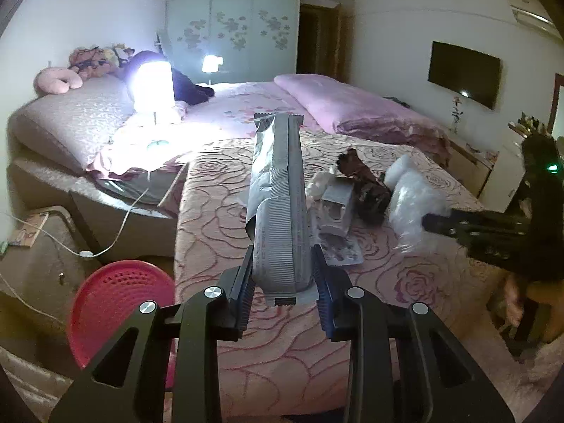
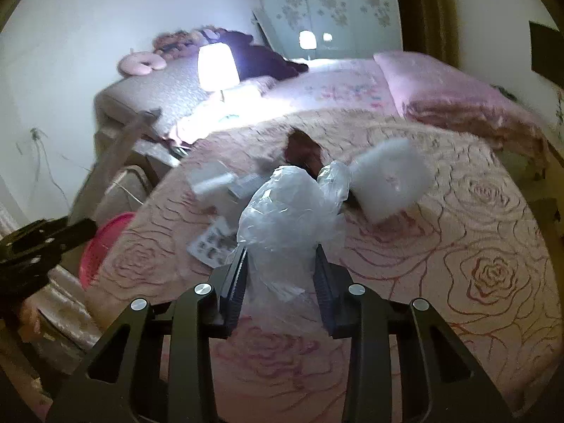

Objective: Collect trash
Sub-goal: 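Grasp the grey strip with the left tool while the right grasps the clear plastic bag, then carry both items over the pink wastebasket and open both tools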

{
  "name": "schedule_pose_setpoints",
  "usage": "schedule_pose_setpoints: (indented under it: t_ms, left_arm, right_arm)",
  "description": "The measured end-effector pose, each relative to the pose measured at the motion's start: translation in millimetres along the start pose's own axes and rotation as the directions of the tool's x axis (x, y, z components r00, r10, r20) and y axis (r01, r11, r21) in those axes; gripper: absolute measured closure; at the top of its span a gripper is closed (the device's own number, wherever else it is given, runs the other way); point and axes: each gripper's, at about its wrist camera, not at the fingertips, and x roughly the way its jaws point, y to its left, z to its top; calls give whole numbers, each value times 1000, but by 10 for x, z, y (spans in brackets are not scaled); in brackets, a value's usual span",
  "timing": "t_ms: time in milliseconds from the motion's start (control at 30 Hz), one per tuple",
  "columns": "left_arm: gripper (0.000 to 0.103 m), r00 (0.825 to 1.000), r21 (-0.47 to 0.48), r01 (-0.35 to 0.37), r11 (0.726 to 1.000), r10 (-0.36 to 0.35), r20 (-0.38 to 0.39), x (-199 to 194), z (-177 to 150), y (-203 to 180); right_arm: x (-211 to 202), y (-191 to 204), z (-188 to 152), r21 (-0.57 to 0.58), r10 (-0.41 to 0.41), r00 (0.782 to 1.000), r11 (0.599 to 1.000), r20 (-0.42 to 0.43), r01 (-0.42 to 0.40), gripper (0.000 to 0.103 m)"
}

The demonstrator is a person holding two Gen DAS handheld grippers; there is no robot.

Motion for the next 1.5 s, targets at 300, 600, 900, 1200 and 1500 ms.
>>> schedule_pose_setpoints:
  t_ms: [300,600,900,1200,1500]
  left_arm:
    - [74,997,-58,-74,996,74,2,-94,-3,311]
    - [74,984,-144,-175,974,175,-14,-160,-60,703]
    - [74,966,-225,-257,940,255,-39,-238,-179,1032]
    - [74,939,-291,-343,893,330,-92,-236,-370,1329]
    - [74,928,-365,-372,853,331,-172,-93,-601,1652]
  right_arm:
    - [-24,261,111,-67,36,999,997,18,-35,68]
    - [251,628,223,-138,77,997,987,-19,-79,68]
    - [475,1083,309,-215,113,993,969,-33,-118,68]
    - [741,1614,383,-273,179,981,943,-71,-191,68]
    - [1101,2123,353,-313,219,963,914,-156,-259,68]
